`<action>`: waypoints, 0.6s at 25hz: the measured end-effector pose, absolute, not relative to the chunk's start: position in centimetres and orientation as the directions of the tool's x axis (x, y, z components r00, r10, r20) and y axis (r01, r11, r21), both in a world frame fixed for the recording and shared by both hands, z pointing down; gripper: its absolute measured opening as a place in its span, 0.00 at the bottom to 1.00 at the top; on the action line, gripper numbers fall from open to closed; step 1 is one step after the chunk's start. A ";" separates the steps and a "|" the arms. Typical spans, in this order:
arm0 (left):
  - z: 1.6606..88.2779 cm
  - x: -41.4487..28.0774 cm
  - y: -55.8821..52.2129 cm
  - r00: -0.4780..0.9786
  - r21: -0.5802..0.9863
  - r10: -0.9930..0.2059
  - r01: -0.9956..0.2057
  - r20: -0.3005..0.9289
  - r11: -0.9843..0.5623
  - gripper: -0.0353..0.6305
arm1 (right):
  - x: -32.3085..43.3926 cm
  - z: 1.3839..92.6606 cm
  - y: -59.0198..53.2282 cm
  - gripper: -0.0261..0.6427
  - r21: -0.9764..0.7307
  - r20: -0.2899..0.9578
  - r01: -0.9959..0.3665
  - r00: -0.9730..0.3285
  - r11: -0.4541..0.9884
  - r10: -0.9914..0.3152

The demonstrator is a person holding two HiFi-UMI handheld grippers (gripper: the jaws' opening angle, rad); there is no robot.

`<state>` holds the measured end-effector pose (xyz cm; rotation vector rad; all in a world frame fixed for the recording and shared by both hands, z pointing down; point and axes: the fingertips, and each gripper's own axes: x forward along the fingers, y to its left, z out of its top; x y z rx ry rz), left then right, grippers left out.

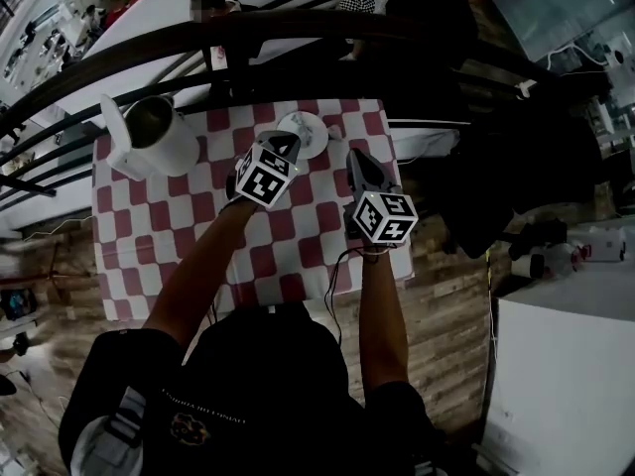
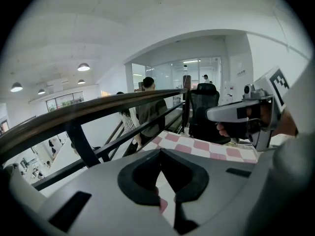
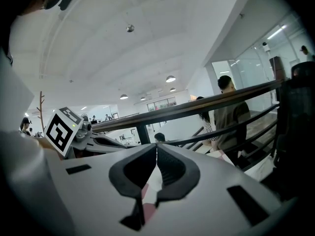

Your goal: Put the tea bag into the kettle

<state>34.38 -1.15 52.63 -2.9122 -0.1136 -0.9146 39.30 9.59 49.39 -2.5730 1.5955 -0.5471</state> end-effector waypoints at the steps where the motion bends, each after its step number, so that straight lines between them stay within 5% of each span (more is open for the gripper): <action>1: 52.9 34.5 -1.2 0.815 -0.059 0.044 0.096 0.578 -0.994 0.05 | 39.4 49.7 9.5 0.06 -0.242 0.269 -0.855 0.396 -0.460 -0.878; 15: 56.9 35.0 -2.7 0.774 -0.033 0.027 0.062 0.632 -0.998 0.05 | 40.5 54.3 7.1 0.06 -0.286 0.326 -0.857 0.333 -0.428 -0.885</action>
